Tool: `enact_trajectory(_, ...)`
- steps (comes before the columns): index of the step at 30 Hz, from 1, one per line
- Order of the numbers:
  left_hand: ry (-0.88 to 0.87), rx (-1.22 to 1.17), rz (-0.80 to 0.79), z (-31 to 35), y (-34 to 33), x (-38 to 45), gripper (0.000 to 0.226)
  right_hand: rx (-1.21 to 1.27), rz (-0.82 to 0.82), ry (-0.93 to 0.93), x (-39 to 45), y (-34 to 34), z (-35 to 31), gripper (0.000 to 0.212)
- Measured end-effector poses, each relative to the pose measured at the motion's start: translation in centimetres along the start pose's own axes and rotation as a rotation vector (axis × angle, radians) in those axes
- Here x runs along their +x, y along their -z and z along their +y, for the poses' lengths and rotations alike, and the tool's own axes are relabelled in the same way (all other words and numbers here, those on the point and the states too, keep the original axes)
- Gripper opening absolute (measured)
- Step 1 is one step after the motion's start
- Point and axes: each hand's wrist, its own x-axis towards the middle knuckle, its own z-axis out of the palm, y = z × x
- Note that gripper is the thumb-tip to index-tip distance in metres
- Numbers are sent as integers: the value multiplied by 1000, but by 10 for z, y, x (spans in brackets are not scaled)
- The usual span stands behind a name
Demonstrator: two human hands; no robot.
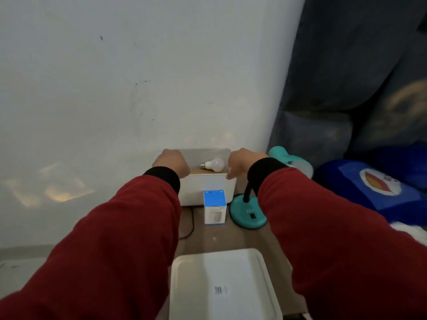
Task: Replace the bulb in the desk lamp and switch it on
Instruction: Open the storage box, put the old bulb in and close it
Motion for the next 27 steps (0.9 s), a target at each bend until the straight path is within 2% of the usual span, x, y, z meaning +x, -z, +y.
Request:
enact_trajectory(4, 6, -167, 4, -10, -33, -55, 56, 61, 16, -5, -37, -37, 8, 52)
enact_trajectory(8, -28, -443, 76, -18, -77, -109, 74, 283, 54, 30, -68, -92, 17, 71)
enact_trajectory(13, -26, -612, 97, -25, -146, -158, 75, 491, 95, -3, -108, -169, 21, 78)
enact_trajectory(15, -7, -588, 69, -30, -176, -173, 76, 543, 79, -28, -119, -200, 23, 79)
enact_trajectory(19, 71, -461, -91, -43, -221, -187, 82, 572, -21, -110, -126, -249, 28, 87)
enact_trajectory(27, 104, -305, -238, -55, -239, -201, 90, 447, -138, -253, -133, -278, 38, 84)
